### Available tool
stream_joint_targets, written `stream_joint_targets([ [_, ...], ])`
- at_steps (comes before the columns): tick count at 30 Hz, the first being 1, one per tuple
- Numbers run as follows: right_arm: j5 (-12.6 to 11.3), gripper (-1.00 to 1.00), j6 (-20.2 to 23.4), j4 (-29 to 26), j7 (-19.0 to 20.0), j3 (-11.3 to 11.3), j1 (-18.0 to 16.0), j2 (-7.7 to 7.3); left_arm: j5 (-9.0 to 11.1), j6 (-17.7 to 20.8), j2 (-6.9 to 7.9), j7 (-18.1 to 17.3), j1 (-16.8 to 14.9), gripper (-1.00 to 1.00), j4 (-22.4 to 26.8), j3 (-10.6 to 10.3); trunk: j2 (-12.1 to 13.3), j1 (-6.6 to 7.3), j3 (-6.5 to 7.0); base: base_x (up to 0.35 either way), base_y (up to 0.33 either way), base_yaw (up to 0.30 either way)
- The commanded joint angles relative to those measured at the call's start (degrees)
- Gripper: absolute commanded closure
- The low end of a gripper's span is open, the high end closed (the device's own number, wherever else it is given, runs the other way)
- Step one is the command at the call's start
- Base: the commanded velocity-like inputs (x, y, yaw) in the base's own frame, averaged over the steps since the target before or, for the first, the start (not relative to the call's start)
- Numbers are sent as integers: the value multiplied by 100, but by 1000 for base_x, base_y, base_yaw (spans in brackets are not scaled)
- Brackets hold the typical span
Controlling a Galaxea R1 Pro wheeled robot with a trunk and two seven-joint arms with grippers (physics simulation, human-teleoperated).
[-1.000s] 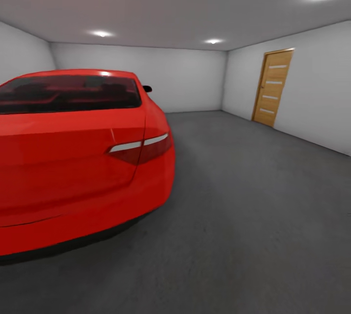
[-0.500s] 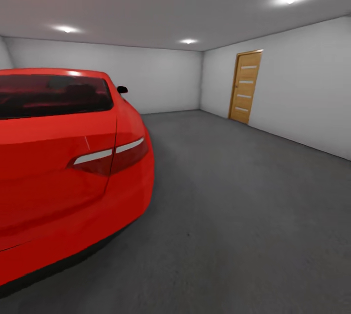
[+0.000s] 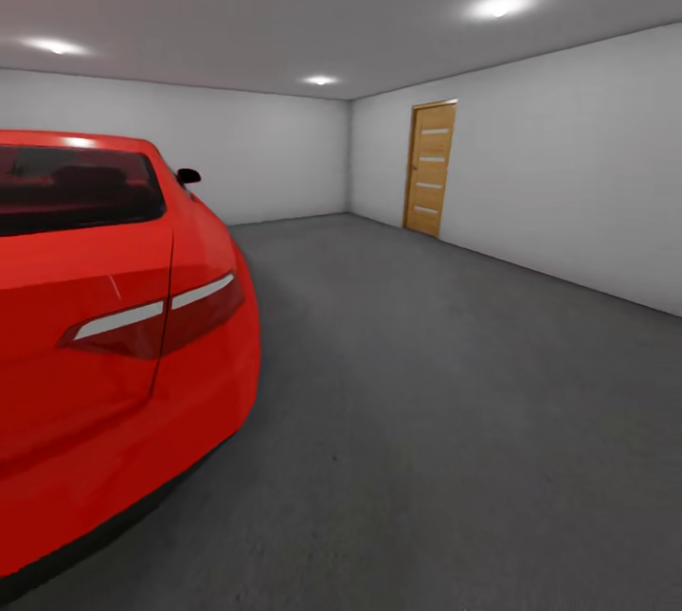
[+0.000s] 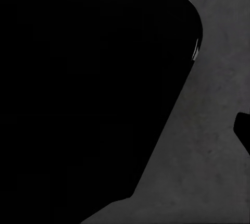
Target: Move the two storage containers from the living room to the garage. In the garage, place one container on the floor and stack the other container on top of it (either order is fine).
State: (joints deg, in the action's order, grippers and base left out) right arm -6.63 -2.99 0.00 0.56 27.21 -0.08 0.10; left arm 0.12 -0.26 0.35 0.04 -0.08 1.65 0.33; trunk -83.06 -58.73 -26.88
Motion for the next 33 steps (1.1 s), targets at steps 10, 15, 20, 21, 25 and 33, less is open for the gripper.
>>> stream_joint_targets([
  [10, -62, -100, -14, 0, 4, 47, -1, -1, 4, -3, 1, 3, -1, -100, 2, 3, -2, 0, -5, 0, 0, -279],
  [15, -58, -100, -2, 0, -30, 46, -1, 0, 0, -1, 1, -4, -1, -100, 2, 3, -2, 0, -5, 0, 0, -101],
  [20, -58, -100, 6, 0, -47, 42, -1, 6, 3, -4, 1, -8, -1, -100, 2, 3, -2, 0, -5, 0, 0, -17],
  [21, -58, -100, 7, 0, -53, 41, -1, 7, 4, -3, 1, -10, -1, -100, 2, 3, -2, 0, -5, 0, 0, -3],
  [25, -58, -100, 9, 0, -62, 40, -1, 7, 2, -2, 1, -4, -1, -100, 2, 3, -2, 0, -5, 0, 0, 0],
  [33, -56, -100, -9, 0, -47, 40, -1, 7, -3, -1, -3, -1, -1, -100, 2, -5, -2, 0, -5, 243, 0, -43],
])
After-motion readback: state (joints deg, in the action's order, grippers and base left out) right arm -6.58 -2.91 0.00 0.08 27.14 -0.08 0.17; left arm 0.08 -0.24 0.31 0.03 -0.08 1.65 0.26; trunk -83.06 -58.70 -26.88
